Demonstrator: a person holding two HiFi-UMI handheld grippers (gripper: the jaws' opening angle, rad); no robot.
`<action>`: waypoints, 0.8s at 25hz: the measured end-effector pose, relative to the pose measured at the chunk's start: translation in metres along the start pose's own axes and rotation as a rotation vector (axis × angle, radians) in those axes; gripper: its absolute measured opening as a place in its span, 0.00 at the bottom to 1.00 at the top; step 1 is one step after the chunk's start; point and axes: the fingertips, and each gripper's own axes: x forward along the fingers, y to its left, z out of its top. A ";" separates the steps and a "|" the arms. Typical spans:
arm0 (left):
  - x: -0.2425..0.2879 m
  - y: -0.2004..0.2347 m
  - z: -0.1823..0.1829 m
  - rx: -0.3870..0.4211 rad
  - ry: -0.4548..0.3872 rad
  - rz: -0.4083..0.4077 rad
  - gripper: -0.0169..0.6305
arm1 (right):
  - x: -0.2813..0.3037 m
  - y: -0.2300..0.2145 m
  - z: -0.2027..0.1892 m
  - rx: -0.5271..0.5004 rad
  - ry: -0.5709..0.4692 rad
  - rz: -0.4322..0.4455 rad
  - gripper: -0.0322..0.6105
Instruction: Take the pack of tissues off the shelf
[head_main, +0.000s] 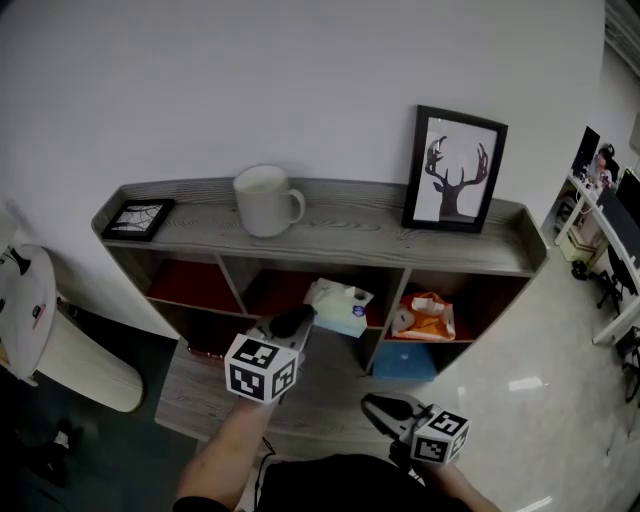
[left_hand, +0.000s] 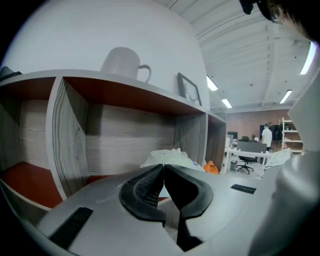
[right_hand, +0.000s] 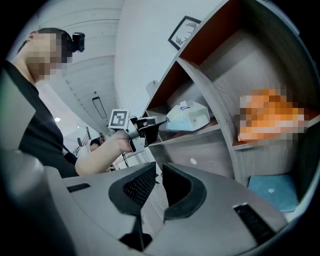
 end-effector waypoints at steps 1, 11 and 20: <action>-0.002 -0.001 0.001 0.002 0.001 0.006 0.05 | -0.002 -0.001 0.000 0.004 -0.006 0.002 0.08; -0.026 -0.009 0.011 -0.030 -0.051 0.015 0.05 | -0.006 0.006 -0.022 0.024 0.031 0.035 0.08; -0.086 0.016 0.006 -0.063 -0.095 -0.033 0.05 | 0.040 0.006 0.002 -0.001 -0.010 -0.023 0.08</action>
